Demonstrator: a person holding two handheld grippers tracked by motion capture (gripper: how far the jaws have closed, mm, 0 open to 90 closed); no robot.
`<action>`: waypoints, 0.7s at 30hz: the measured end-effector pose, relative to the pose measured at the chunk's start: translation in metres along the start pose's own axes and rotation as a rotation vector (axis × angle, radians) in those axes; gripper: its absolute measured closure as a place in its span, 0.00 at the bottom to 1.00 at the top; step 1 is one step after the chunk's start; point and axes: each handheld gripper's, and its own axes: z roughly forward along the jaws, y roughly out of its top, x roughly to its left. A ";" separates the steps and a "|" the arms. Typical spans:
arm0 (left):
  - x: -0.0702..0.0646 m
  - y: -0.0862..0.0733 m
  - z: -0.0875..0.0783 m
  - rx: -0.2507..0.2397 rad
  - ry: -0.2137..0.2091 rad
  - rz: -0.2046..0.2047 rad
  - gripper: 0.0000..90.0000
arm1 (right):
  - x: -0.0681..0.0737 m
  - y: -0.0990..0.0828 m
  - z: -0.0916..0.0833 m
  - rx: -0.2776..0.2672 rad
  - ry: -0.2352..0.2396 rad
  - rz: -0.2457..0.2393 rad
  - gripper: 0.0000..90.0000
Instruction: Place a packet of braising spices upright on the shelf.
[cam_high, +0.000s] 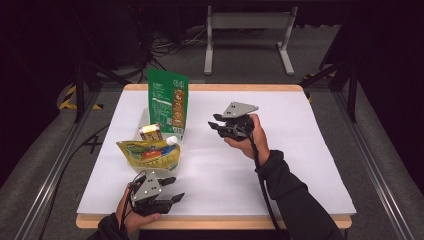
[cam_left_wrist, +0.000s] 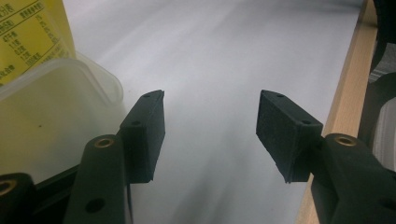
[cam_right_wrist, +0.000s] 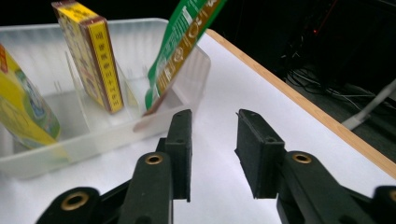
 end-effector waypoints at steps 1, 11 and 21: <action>0.000 0.000 0.000 0.001 0.002 0.000 0.47 | -0.001 -0.001 -0.002 0.008 -0.009 -0.008 0.70; 0.001 -0.003 -0.003 0.011 0.022 0.007 0.45 | -0.009 -0.012 -0.030 0.045 -0.051 -0.038 0.65; 0.003 -0.005 -0.005 0.029 0.042 0.018 0.44 | -0.014 -0.025 -0.055 0.075 -0.084 -0.068 0.59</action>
